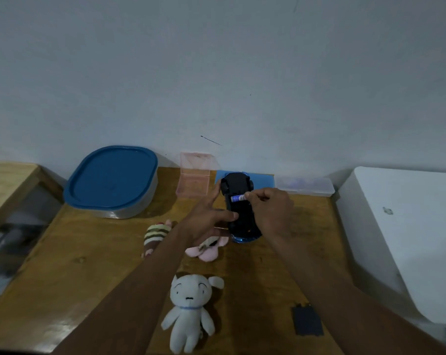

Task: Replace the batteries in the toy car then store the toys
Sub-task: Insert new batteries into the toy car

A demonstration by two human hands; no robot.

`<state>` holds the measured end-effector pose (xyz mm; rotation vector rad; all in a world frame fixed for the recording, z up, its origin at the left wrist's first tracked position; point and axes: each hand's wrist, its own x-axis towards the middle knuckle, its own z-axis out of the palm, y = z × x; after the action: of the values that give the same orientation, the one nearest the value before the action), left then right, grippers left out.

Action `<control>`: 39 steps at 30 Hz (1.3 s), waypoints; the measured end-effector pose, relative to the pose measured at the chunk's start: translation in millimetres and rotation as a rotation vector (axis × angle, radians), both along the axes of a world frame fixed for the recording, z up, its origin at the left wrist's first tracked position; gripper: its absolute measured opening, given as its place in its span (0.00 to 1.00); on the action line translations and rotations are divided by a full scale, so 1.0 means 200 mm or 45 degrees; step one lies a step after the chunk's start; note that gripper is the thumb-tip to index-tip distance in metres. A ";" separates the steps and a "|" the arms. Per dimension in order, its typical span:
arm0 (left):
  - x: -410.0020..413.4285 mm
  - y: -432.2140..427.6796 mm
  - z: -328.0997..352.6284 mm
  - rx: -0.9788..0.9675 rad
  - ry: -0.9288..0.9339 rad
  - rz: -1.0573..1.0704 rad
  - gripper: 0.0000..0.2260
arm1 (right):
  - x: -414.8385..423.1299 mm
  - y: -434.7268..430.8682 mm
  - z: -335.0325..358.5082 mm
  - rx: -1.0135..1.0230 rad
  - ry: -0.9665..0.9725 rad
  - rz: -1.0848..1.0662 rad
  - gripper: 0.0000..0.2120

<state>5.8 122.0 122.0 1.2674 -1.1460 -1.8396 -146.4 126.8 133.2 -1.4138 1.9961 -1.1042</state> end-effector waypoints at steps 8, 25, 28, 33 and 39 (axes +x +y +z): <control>0.02 -0.03 0.01 -0.016 0.001 -0.044 0.39 | -0.02 -0.04 0.06 0.144 -0.280 0.005 0.04; 0.09 -0.07 -0.07 0.021 -0.078 -0.104 0.41 | -0.01 -0.09 0.01 0.300 -0.242 0.079 0.06; 0.12 -0.09 -0.10 0.056 -0.059 -0.051 0.41 | -0.04 -0.14 -0.04 0.260 -0.352 0.052 0.07; 0.17 -0.14 -0.13 0.076 -0.020 -0.007 0.38 | -0.08 -0.23 -0.17 0.379 0.090 0.137 0.10; 0.18 -0.19 -0.13 0.100 0.031 0.012 0.36 | -0.05 -0.24 -0.36 0.551 0.418 0.327 0.11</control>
<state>41.5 83.6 95.6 1.2879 -1.0622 -1.9047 -157.1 78.1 61.5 -1.6203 2.0293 -0.3167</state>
